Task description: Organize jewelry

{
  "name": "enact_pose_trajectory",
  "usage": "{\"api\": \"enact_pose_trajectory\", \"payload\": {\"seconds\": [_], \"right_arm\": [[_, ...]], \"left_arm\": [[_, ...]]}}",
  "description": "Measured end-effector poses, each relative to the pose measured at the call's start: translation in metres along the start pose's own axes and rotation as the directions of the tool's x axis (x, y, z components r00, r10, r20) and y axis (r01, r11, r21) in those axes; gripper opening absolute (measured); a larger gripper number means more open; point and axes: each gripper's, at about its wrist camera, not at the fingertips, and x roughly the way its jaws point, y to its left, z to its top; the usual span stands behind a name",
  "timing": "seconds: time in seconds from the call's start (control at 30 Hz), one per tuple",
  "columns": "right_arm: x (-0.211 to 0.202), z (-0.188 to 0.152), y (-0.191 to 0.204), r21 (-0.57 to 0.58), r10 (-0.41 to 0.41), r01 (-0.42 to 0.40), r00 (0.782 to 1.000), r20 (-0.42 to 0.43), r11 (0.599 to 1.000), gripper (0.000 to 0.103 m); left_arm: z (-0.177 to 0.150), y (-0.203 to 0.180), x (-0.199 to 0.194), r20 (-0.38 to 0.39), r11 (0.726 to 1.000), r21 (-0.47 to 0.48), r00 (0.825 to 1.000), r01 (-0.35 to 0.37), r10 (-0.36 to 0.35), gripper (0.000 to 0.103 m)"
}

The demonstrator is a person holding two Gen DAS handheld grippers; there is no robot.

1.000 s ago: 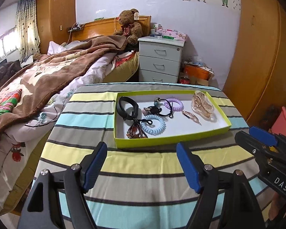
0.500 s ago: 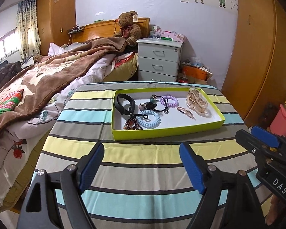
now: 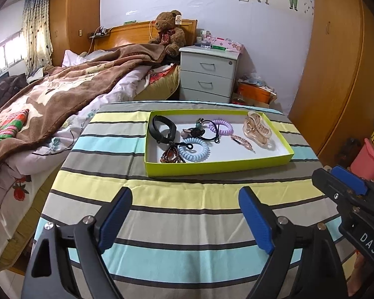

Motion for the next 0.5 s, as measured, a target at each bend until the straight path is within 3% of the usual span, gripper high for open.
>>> {"api": "enact_pose_trajectory", "payload": {"seconds": [0.17, 0.5], "right_arm": [[0.0005, -0.0007, 0.0002, 0.0, -0.005, 0.005, 1.0, -0.003, 1.0, 0.052], [0.0006, 0.0, 0.0, 0.005, -0.01, 0.01, 1.0, 0.003, 1.0, 0.052]], "left_arm": [[-0.0002, 0.0028, 0.0001, -0.003, 0.999, -0.021, 0.999, 0.032, -0.032, 0.088], [0.0007, 0.0049, -0.0002, 0.002, 1.0, -0.02, 1.0, 0.016, -0.016, 0.089]]}}
